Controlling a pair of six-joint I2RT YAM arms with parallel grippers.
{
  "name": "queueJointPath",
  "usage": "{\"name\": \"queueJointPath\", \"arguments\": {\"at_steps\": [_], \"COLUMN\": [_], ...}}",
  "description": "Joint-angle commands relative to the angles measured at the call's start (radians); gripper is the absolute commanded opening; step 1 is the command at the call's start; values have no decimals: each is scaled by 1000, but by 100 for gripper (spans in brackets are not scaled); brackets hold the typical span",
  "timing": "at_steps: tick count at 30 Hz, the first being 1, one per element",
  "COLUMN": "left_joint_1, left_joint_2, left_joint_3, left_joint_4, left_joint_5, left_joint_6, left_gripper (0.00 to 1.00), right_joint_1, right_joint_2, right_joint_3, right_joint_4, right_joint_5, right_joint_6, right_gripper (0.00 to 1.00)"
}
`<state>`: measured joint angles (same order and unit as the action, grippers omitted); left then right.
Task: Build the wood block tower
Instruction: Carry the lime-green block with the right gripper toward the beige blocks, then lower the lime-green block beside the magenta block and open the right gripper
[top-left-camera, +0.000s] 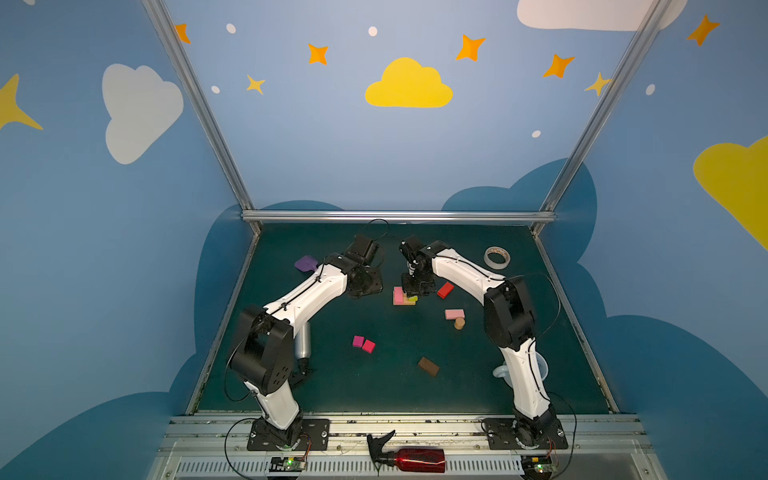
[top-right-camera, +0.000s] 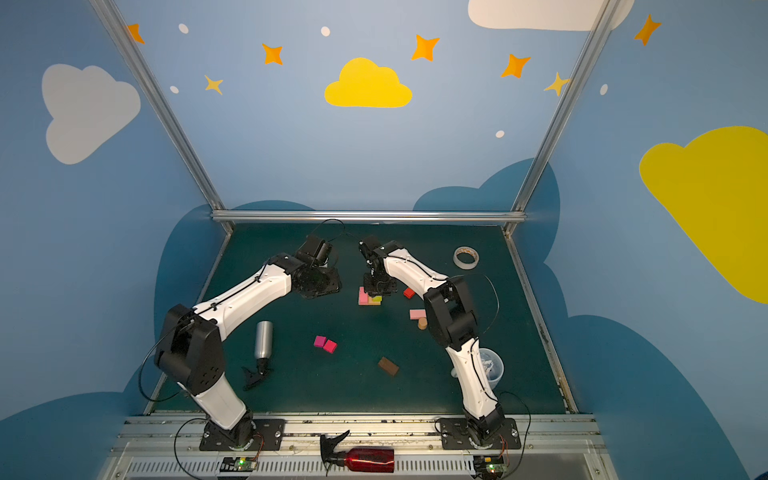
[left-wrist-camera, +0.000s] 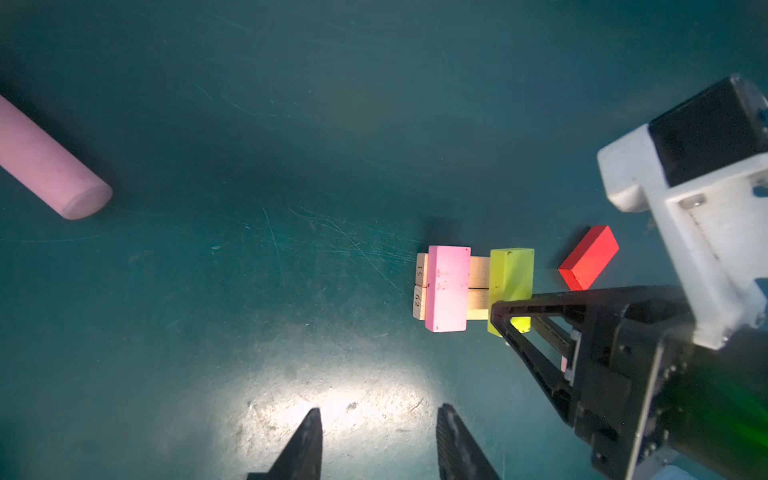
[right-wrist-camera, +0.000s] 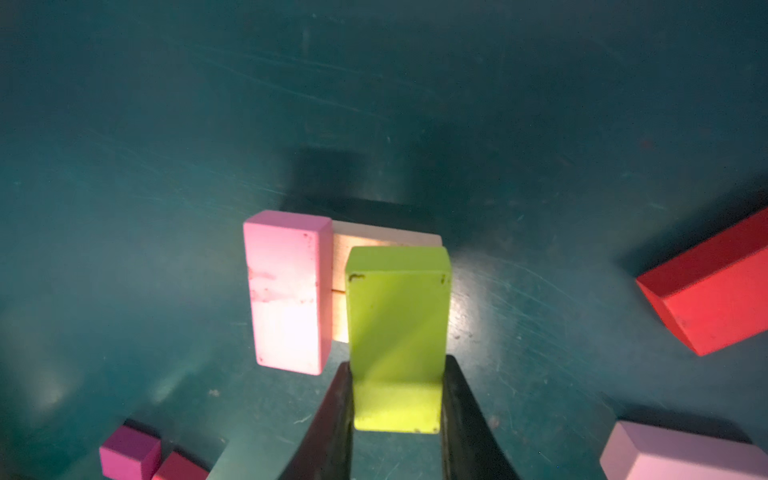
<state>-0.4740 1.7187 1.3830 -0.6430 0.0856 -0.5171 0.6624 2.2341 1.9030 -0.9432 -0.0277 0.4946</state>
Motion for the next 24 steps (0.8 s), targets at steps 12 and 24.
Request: {"name": "queueJointPath", "arguments": {"at_steps": [12,24], "left_joint_1": [8,9], "left_joint_2": [-17,-18], "left_joint_3": [-13,-19], "left_joint_4": [2,4], "left_joint_5": [8,9], "left_joint_6": [-4,-6], "left_gripper": [46,46], "right_joint_1": [9,9], "right_joint_2": [32,39], "right_joint_3": [36,36], "right_joint_4": [-31,-26], "right_joint_5": [-2,-11], "right_joint_6": [14,15], "right_gripper": [14,18]}}
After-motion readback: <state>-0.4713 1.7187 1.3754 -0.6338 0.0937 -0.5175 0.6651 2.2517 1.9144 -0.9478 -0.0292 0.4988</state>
